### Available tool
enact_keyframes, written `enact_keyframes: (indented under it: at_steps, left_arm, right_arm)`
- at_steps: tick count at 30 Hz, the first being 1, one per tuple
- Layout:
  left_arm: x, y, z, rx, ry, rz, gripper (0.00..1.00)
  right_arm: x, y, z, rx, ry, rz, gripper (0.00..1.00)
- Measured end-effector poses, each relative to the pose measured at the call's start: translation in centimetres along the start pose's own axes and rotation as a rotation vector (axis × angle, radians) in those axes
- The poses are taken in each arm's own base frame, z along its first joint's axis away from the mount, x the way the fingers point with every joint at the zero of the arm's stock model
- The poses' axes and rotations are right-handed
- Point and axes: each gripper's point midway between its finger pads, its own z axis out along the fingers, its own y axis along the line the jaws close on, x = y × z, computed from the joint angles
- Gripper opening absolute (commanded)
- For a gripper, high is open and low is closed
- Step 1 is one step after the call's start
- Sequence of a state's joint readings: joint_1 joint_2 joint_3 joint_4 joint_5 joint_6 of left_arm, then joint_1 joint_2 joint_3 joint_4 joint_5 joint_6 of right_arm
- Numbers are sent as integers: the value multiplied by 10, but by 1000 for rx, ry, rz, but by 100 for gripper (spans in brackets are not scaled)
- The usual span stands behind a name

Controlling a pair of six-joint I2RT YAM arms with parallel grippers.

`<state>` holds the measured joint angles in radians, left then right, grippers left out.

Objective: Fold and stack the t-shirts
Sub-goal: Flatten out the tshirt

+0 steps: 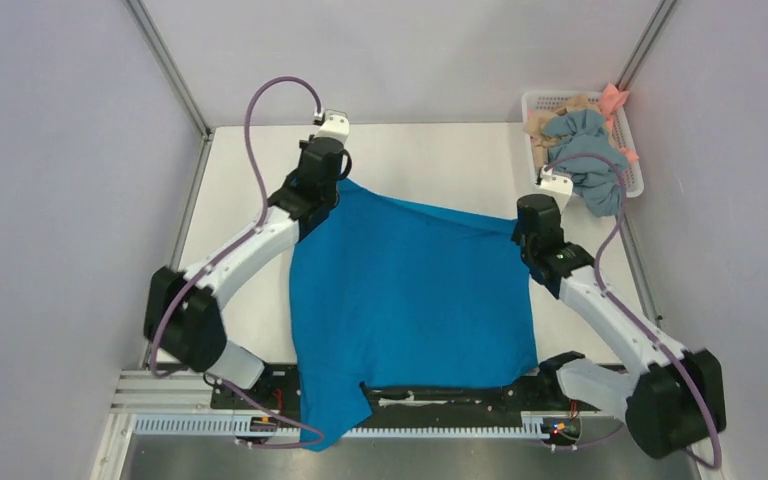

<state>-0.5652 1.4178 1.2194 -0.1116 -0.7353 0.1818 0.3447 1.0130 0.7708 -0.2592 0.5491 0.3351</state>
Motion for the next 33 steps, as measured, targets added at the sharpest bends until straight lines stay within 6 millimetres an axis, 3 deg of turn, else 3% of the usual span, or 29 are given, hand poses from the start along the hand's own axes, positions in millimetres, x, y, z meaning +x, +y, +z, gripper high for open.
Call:
enact_keyframes:
  at_steps: [2,4,6,10,13,23,30,31,33]
  left_arm:
    - [33,-14,33,-6,80,-9,2]
    - [59,-28,62,-10,147,-9,2]
    - [83,-42,92,-12,207,-13,2]
    - [112,-57,129,-2,274,-37,2]
    - [112,-60,143,4,279,-71,2]
    - [73,-60,167,-4,213,-169,2]
    - [86,-77,203,-12,238,-159,3]
    - [88,-81,210,-14,242,-158,10]
    - [91,-87,226,-18,246,-159,33]
  right_arm:
    - [37,-3,22,38,86,-17,0]
    - [55,-1,38,52,126,-20,0]
    - [62,3,53,56,137,-12,0]
    - [67,12,80,62,140,-6,0]
    - [59,20,95,64,123,4,0]
    - [20,38,122,61,37,33,0]
    - [17,39,148,98,46,30,3]
    - [17,39,154,106,50,30,4]
    - [16,41,166,117,54,32,14]
